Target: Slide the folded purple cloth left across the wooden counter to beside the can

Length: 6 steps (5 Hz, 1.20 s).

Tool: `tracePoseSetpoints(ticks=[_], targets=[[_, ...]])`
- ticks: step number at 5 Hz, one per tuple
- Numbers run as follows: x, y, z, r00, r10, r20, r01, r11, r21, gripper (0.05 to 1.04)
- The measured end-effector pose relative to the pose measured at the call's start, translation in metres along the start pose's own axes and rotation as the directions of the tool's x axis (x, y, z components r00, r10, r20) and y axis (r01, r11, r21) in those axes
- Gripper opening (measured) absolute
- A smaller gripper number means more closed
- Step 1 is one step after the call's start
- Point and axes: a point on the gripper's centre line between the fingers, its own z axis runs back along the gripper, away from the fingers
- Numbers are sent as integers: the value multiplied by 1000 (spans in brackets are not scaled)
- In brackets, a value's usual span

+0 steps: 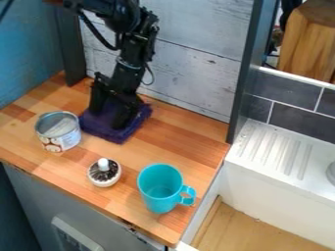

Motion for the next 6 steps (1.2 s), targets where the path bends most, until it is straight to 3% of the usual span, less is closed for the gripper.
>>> tracePoseSetpoints(ticks=[2, 3, 5, 6], targets=[[-17, -8, -2, 996, 10, 85, -5, 999, -54, 1000], [-32, -12, 10, 990, -12, 144, 22, 997, -69, 1000], [-69, -33, 33, 954, -99, 284, 134, 985, -108, 1000], [-89, -36, 39, 933, -144, 329, 205, 966, -159, 1000]])
